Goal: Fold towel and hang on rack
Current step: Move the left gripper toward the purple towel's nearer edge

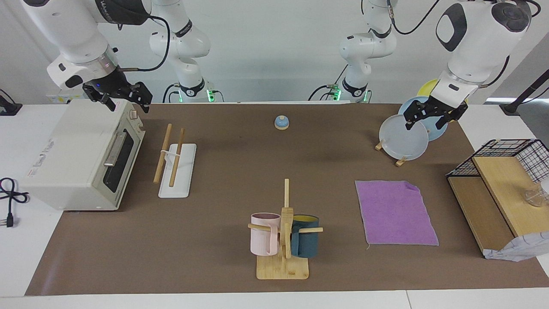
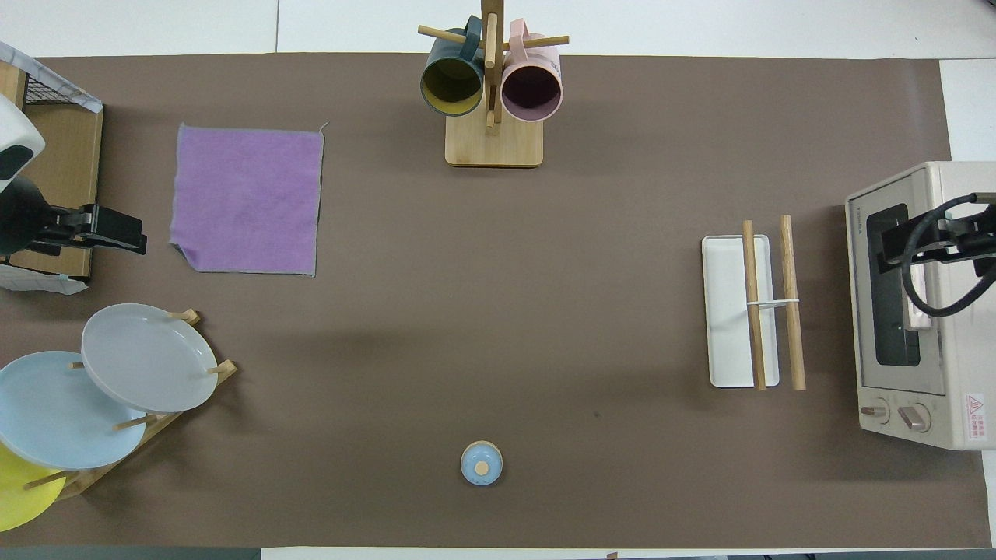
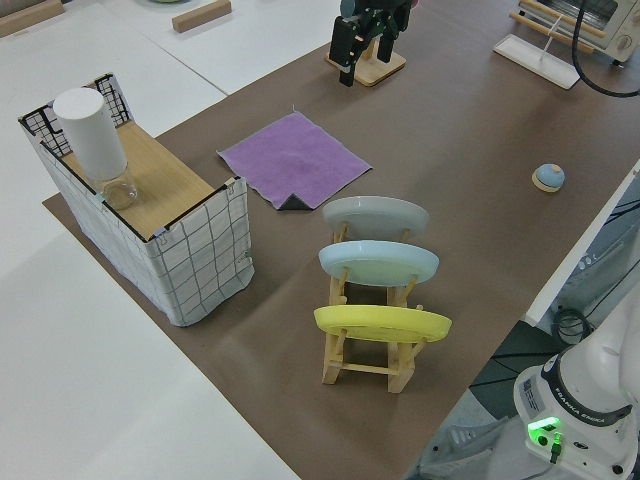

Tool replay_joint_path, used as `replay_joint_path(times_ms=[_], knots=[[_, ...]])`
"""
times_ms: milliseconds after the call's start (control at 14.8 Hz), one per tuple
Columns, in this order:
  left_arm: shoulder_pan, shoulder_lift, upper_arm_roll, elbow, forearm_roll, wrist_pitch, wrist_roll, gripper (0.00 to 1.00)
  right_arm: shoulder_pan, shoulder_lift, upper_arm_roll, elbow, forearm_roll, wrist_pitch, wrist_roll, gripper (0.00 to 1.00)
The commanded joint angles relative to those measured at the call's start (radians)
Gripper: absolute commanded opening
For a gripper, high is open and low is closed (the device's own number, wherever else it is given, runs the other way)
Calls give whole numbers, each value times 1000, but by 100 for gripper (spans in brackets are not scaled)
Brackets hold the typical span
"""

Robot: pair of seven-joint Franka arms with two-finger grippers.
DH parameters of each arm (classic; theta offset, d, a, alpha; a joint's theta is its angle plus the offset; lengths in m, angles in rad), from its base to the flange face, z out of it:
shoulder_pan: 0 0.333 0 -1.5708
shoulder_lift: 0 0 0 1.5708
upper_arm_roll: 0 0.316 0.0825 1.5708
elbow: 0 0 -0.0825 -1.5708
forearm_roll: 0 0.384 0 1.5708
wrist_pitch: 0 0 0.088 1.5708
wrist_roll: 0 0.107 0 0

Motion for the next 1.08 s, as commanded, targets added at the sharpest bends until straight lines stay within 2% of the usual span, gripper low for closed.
replay_joint_path(times_ms=[0,471,606,875,1010], knots=[[-10,-3,7,3,13,-11,2,100,-17,-24,7,-27,10,9,-25,100],[-6,-3,8,2,13,-33,-1,100,-17,-23,8,-27,10,9,-25,100],[8,-16,11,-29,12,-9,-9,100,-17,-24,8,-27,10,9,-25,100],[43,-31,13,-202,1,199,-10,100,-17,-23,7,-27,10,9,-25,100],[79,33,13,-254,-26,300,-10,100,-17,-23,7,-27,10,9,-25,100]])
